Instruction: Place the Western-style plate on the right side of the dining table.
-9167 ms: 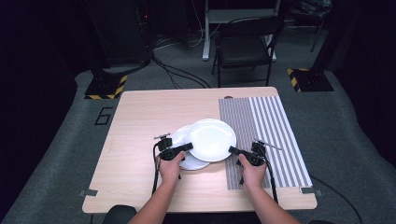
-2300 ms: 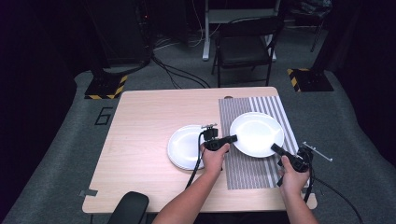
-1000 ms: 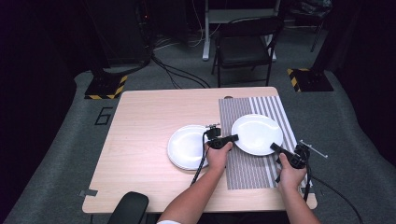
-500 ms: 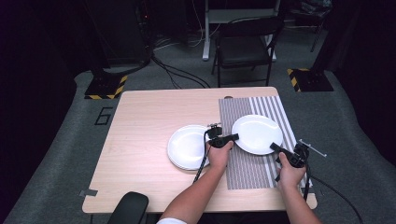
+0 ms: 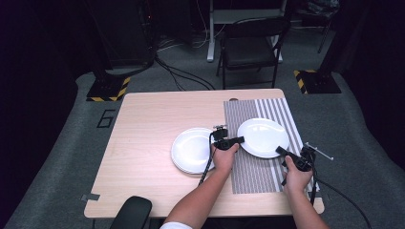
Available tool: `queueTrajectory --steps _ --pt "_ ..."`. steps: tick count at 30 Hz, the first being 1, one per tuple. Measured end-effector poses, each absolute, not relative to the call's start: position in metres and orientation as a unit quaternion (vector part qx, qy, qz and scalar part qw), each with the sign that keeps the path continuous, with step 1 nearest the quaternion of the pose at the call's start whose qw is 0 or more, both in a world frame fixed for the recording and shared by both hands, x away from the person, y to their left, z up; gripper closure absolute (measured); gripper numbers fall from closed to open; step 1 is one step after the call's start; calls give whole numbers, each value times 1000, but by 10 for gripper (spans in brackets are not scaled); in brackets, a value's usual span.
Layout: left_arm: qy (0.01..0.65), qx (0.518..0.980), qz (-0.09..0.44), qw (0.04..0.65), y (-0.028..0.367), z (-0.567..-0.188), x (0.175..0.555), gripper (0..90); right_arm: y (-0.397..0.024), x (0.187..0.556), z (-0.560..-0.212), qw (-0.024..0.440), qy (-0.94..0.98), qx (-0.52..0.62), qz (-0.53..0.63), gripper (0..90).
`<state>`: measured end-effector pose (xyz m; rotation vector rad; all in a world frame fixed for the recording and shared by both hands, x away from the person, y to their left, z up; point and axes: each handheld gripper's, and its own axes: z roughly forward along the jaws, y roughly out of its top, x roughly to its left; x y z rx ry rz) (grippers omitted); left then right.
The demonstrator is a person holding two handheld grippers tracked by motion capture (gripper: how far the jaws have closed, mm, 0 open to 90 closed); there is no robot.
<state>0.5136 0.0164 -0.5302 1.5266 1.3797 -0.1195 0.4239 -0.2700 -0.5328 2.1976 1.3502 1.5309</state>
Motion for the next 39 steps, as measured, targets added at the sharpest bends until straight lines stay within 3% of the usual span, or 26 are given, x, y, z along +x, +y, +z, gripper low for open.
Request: queueTrajectory --steps 39 --pt "570 670 -33 474 13 -528 509 708 -273 420 -536 86 446 744 491 718"
